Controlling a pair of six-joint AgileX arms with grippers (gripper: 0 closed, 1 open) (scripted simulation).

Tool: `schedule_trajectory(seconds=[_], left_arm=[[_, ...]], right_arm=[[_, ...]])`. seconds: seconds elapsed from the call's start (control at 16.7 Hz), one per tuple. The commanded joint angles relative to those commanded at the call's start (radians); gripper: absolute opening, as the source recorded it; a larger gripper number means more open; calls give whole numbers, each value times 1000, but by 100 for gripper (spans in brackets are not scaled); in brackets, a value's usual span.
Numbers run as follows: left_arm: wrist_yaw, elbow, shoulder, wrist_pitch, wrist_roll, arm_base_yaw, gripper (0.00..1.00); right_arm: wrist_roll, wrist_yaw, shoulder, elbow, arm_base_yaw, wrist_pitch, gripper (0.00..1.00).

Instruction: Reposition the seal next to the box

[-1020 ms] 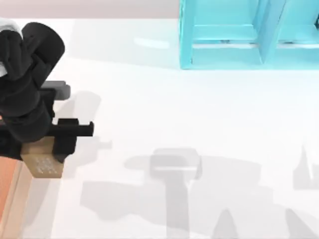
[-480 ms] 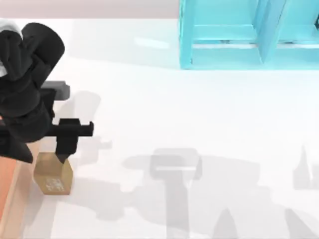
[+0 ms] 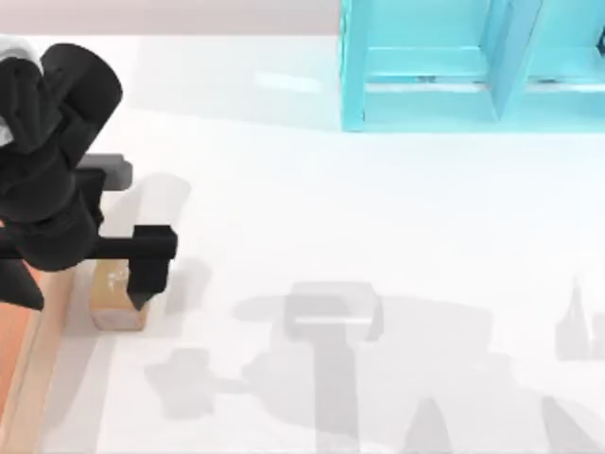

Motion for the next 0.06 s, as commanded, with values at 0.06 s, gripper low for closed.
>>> schedule_trajectory(seconds=[0.06], left_arm=[[0,0,0,0,0,0,100]], right_arm=[[0,0,0,0,0,0,100]])
